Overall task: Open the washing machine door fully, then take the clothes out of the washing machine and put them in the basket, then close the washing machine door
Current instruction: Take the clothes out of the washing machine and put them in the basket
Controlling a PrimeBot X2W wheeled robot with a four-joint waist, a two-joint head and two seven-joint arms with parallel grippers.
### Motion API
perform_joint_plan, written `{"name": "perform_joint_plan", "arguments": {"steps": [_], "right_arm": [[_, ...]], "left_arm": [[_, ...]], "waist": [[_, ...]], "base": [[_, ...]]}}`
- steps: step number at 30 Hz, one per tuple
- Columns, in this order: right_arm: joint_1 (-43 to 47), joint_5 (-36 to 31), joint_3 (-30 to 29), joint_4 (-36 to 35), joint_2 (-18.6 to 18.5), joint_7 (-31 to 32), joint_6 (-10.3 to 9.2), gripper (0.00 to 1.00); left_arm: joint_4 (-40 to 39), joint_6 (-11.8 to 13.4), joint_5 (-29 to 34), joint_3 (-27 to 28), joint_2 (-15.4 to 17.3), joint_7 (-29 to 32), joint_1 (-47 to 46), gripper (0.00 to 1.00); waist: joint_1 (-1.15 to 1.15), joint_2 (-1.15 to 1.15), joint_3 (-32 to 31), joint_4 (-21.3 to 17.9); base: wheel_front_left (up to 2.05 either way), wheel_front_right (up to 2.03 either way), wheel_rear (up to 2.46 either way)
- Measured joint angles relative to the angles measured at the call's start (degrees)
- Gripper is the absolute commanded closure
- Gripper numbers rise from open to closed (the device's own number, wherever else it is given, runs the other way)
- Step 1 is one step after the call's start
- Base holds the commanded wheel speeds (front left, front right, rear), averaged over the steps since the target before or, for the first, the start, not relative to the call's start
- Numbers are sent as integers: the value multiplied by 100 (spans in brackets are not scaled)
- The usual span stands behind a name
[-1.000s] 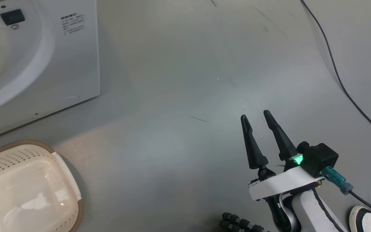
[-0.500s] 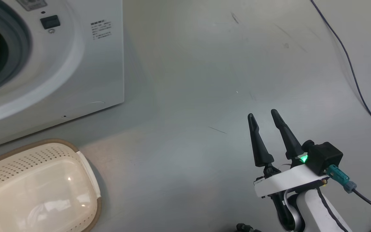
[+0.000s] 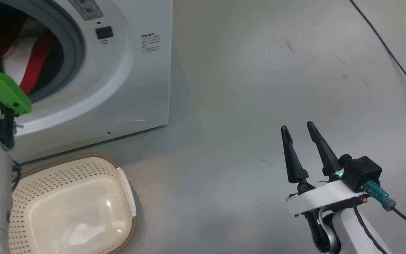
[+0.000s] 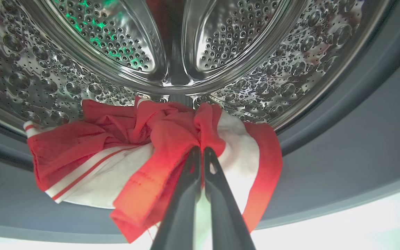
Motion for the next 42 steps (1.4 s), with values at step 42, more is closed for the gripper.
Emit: {"name": "perform_joint_plan", "arguments": {"steps": [42], "right_arm": [[660, -33, -319, 144, -129, 0, 52, 0]], "left_arm": [[-2572, -93, -212, -605, -444, -1678, 1970, 100]], "waist": [[-1, 0, -1375, 1531]], "base": [[0, 0, 0]]}}
